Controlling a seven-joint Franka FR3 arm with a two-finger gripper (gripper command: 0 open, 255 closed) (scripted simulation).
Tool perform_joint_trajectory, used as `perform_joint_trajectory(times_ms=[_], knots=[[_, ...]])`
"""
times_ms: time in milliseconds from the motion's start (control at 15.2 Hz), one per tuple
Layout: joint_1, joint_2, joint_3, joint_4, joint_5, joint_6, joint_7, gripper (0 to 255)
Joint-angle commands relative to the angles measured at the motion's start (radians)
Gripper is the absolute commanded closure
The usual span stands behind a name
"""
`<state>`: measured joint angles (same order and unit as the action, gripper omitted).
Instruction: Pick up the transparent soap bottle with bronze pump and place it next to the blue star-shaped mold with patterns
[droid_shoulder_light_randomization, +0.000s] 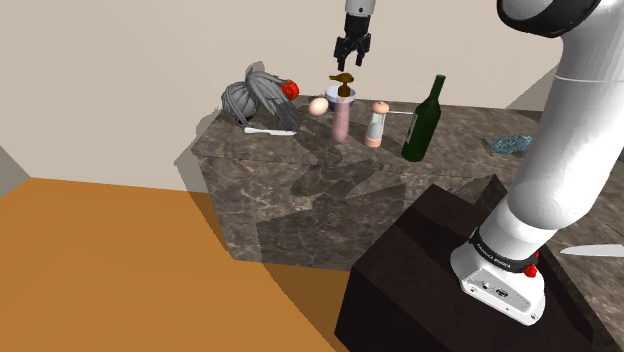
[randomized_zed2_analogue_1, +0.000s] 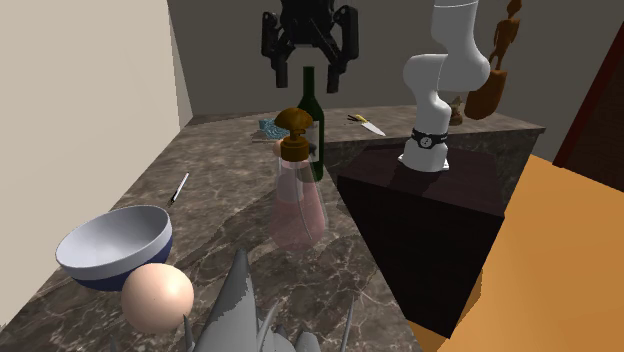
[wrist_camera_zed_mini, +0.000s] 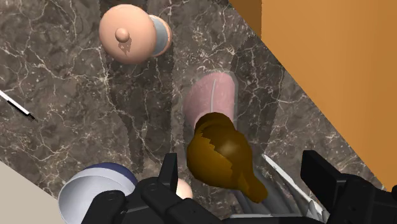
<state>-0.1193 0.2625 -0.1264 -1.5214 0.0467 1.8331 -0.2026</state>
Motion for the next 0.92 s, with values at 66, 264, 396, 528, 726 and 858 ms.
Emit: perform_joint_trajectory(times_ms=[66, 264, 396, 528, 726, 858], knots=[[-0.014, 0.081, -0.001, 0.087, 0.016, -0.007, -0.019, 0], [-0.013, 0.085, 0.0, 0.052, 0.016, 0.032, -0.02, 0], [-0.013, 0.089, 0.0, 0.031, 0.017, 0.057, -0.021, 0], [-0.012, 0.092, 0.001, 0.014, 0.018, 0.076, -0.021, 0], [-0.012, 0.092, 0.001, 0.015, 0.018, 0.076, -0.021, 0], [-0.012, 0.092, 0.001, 0.015, 0.018, 0.076, -0.021, 0]])
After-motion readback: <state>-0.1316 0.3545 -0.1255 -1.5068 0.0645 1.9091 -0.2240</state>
